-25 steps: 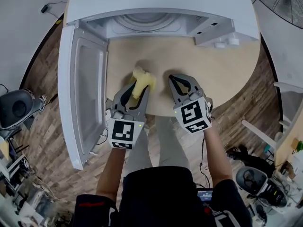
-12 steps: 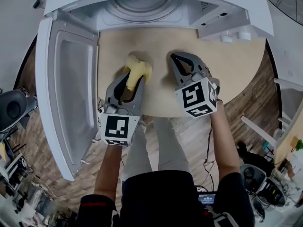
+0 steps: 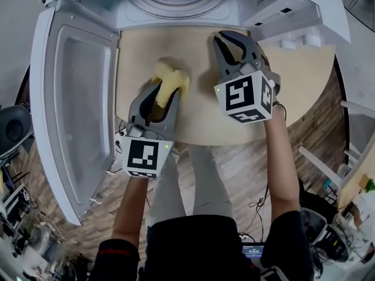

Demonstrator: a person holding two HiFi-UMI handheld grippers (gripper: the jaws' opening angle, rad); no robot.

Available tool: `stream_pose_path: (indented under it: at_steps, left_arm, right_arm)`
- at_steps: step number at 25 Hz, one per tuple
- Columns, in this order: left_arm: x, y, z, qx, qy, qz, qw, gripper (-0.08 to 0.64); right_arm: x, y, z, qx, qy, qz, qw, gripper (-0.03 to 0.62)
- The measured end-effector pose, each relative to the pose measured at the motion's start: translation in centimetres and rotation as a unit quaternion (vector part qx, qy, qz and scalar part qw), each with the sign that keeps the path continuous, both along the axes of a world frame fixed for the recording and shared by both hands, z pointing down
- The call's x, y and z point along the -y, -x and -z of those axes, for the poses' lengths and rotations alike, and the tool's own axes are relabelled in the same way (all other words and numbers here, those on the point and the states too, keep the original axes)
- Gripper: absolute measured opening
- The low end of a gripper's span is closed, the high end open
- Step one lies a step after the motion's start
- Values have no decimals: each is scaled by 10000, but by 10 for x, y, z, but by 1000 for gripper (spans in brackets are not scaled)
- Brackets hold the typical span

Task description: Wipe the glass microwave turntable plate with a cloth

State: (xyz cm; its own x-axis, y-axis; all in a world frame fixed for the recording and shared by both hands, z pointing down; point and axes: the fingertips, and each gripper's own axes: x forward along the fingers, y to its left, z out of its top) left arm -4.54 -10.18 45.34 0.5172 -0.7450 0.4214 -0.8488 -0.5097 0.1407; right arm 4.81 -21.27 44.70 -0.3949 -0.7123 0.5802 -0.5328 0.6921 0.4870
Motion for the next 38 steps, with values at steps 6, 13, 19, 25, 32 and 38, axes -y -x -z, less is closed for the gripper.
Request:
stream_pose_path:
  at_steps: [6,13,19,25,32,38]
  left_arm:
    - [0,0,1,30,-115,-57,9999,133]
    - [-2,0,0,32,-45,14,10000,133]
    - [-2,0,0,59,-85,22,9999,133]
    - [-4,-4,-2,288,-160,-87,9994,132]
    - [-6,-5,-2,314,-208,-83,9993,133]
    - [-2,-3,-2,29,65,-43,10000,133]
  right_arm:
    - [7,12,2,-76,-200,186,9996,87]
    - [21,15,2,-63,-397,101,9991,129]
    - [25,19,-8,-62,-458,-19,9989,237]
    - [32,20,-14,-137,-519,-132,9985,284]
    - [35,27,-16,-153,-444,-78,9989,287]
    - [36,26,-17,-137,-411,-92,9990,287]
